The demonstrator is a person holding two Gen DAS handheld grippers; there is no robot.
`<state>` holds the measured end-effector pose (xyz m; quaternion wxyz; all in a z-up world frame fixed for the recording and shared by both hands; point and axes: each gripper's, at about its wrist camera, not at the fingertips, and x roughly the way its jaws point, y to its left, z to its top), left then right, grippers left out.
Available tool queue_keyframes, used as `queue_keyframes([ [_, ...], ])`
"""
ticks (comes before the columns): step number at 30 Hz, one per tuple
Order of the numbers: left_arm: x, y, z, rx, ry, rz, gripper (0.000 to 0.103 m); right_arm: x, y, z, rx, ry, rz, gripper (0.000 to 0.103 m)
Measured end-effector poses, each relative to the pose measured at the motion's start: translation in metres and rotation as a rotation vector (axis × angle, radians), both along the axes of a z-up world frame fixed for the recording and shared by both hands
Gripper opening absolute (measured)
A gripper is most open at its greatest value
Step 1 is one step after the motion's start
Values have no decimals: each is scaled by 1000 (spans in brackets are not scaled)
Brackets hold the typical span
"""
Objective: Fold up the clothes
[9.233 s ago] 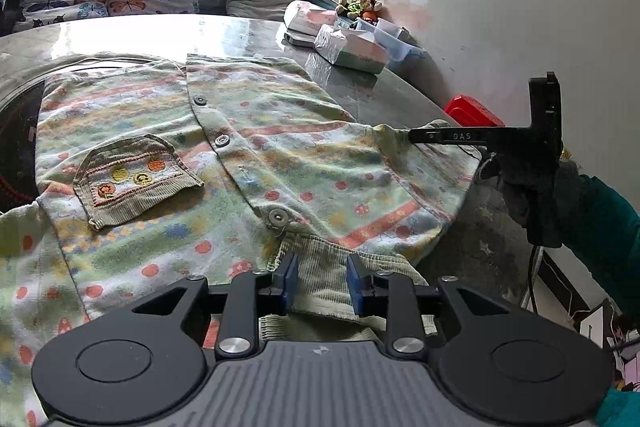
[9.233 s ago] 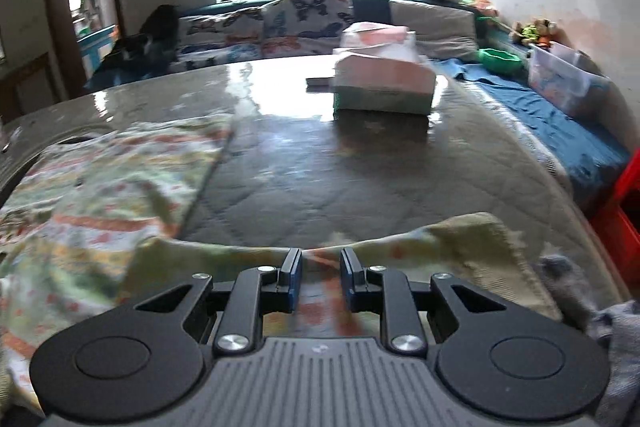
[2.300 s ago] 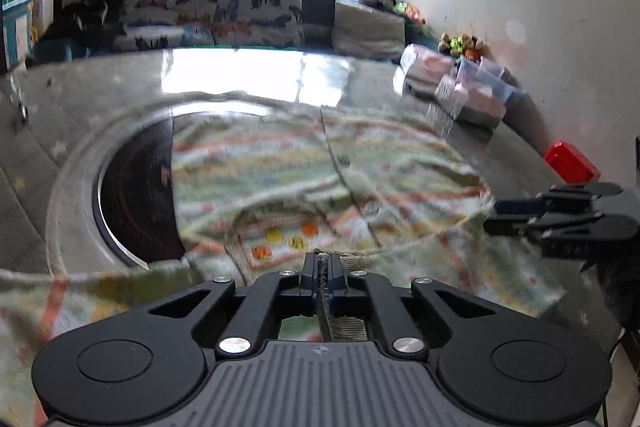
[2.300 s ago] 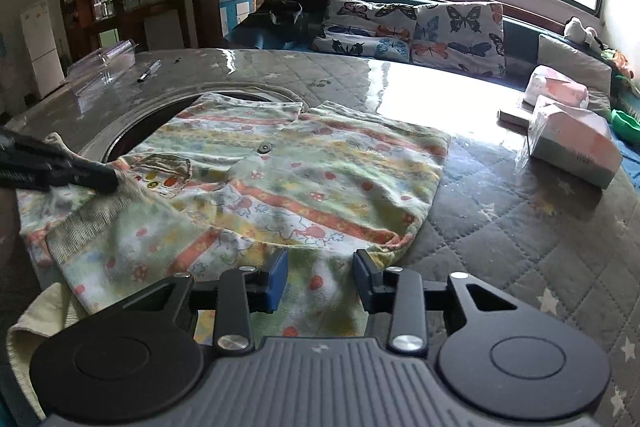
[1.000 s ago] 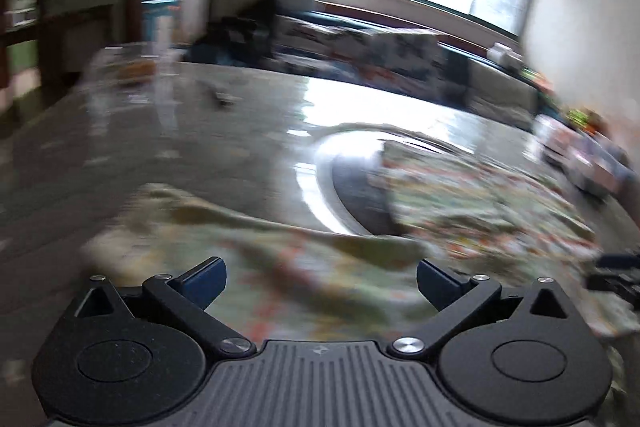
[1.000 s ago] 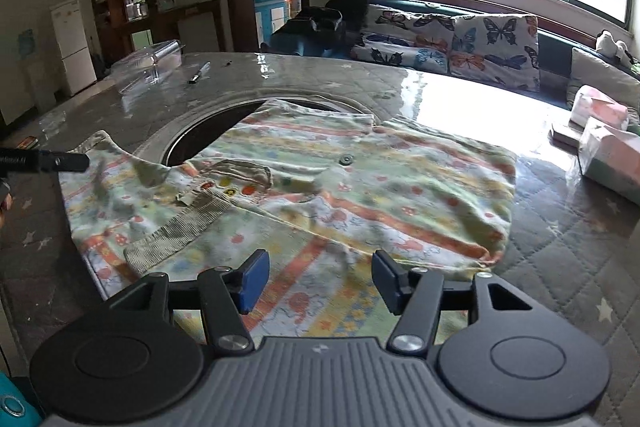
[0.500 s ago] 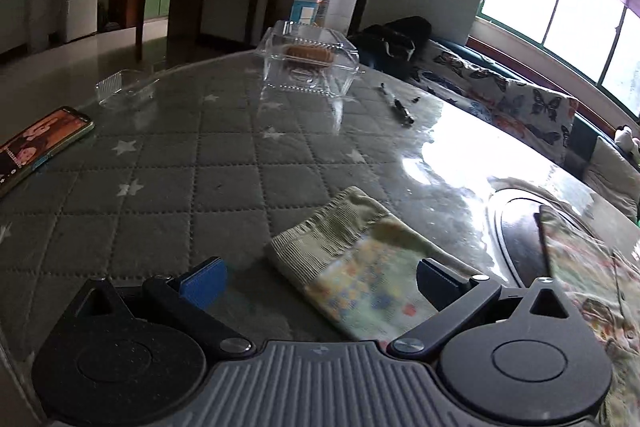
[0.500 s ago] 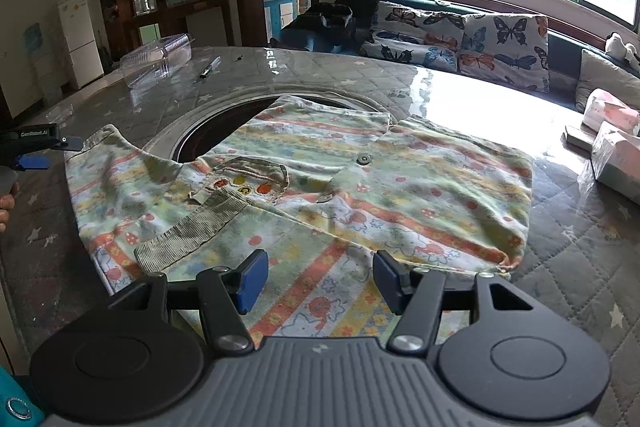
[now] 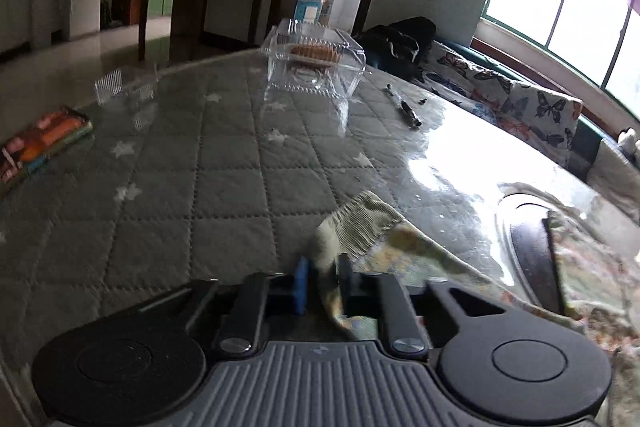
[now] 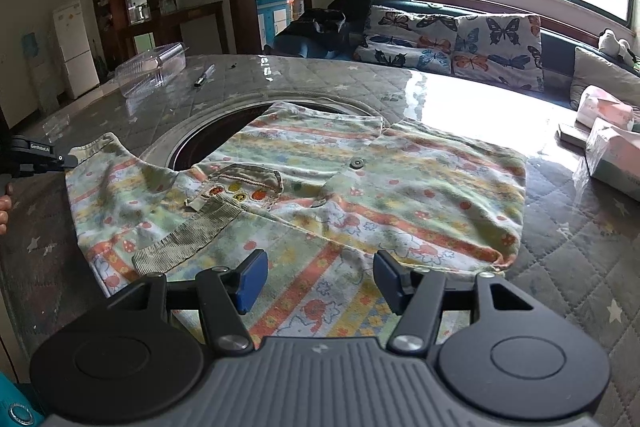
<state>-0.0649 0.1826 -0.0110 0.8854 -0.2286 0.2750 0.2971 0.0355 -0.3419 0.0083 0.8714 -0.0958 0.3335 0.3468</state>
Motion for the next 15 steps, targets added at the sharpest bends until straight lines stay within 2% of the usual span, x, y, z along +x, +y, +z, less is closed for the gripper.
queue_keyframes([
  [3, -2, -1, 3, -38, -30, -20, 9, -1, -2, 2, 10, -6, -9, 60],
  [6, -1, -12, 16, -87, -93, -97, 9, -2, -7, 5, 22, -13, -18, 60],
  [10, 8, -37, 37, -157, -178, -260, 9, -2, -15, 9, 38, -25, -42, 60],
  [15, 30, -77, 57, -245, -235, -463, 9, -3, -31, 14, 65, -40, -86, 60],
])
